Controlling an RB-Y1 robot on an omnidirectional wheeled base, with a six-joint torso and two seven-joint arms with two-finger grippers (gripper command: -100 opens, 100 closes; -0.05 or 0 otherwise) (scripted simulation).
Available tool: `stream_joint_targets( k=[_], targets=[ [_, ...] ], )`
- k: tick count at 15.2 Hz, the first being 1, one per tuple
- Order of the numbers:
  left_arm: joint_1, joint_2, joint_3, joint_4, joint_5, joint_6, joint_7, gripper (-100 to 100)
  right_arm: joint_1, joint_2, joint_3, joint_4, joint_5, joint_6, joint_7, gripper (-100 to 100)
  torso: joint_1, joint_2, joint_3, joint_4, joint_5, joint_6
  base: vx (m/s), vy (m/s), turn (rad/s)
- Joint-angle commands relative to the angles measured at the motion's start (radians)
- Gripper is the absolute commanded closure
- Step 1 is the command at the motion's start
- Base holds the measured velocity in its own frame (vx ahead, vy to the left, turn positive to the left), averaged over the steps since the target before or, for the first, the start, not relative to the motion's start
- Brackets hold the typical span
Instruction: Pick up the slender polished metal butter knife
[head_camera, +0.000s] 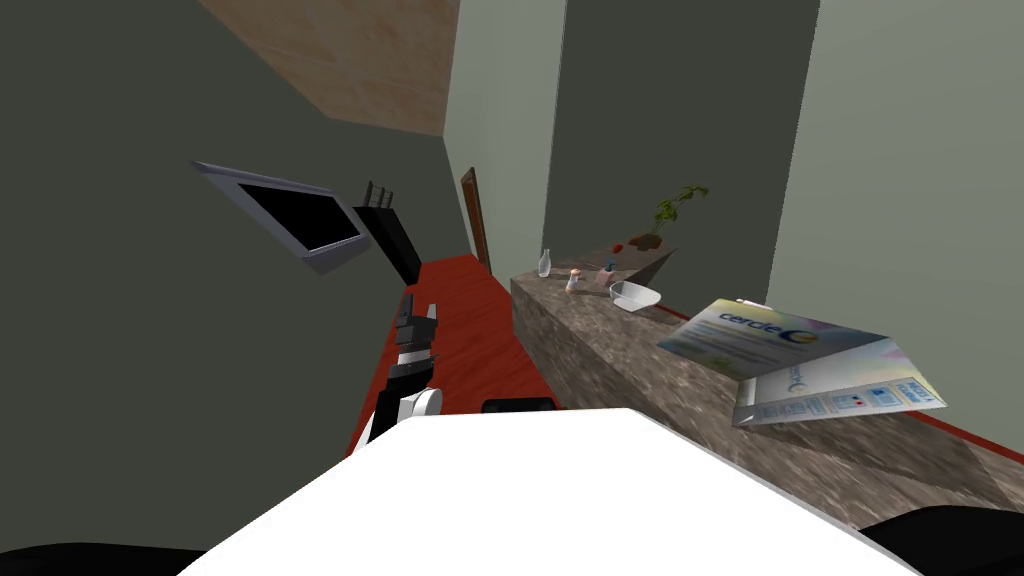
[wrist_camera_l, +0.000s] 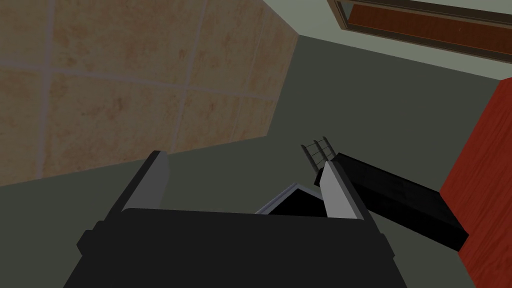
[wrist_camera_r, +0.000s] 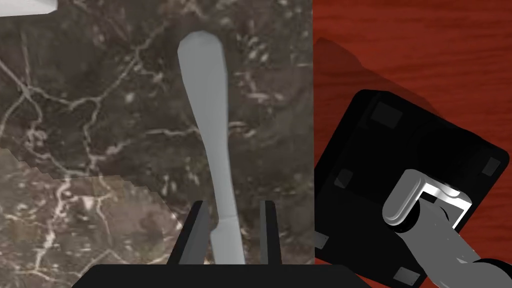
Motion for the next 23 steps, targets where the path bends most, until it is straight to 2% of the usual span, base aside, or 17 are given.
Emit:
stream_joint_targets(
  k=[1,3,5,6,7,12,21,23],
  targets=[
    [0.000,0.000,0.000,0.000,0.000,0.000,0.000,0,0.000,0.000,0.000,0.000,0.000,0.000,0.000,100,0.000,0.000,0.000,0.000,0.000,0.000,-0.002,-0.008,0.008],
    [0.000,0.000,0.000,0.000,0.000,0.000,0.000,0,0.000,-0.002,0.000,0.001,0.000,-0.001,0.000,100,-0.004,0.000,0.000,0.000,-0.004,0.000,0.000,0.000,0.000],
    [0.000,0.000,0.000,0.000,0.000,0.000,0.000,0,0.005,-0.050,-0.005,-0.009,-0.008,-0.034,-0.011,100,-0.005,0.000,0.000,0.000,-0.005,0.001,0.027,0.011,-0.098],
    [0.000,0.000,0.000,0.000,0.000,0.000,0.000,0,0.004,-0.033,-0.001,-0.014,-0.004,-0.011,-0.010,100,-0.005,-0.001,-0.001,0.000,-0.005,0.001,0.023,0.009,-0.041],
    [0.000,0.000,0.000,0.000,0.000,0.000,0.000,0,0.000,-0.062,-0.021,-0.043,-0.016,-0.045,-0.004,-100,-0.005,-0.001,-0.001,0.000,-0.005,0.001,-0.017,-0.023,-0.039],
    [0.000,0.000,0.000,0.000,0.000,0.000,0.000,0,-0.017,-0.098,-0.047,-0.092,-0.033,-0.096,0.012,-100,-0.012,0.004,0.003,0.001,-0.007,0.001,-0.058,-0.069,-0.032],
    [0.000,0.000,0.000,0.000,0.000,0.000,0.000,0,-0.043,-0.151,-0.087,-0.169,-0.057,-0.174,0.037,-100,-0.010,0.003,0.002,0.001,-0.006,0.001,-0.041,-0.050,-0.022],
    [0.000,0.000,0.000,0.000,0.000,0.000,0.000,0,-0.046,-0.108,-0.072,-0.143,-0.034,-0.154,0.035,-100,-0.009,0.003,0.002,0.001,-0.006,0.001,-0.007,-0.014,0.043]
  ],
)
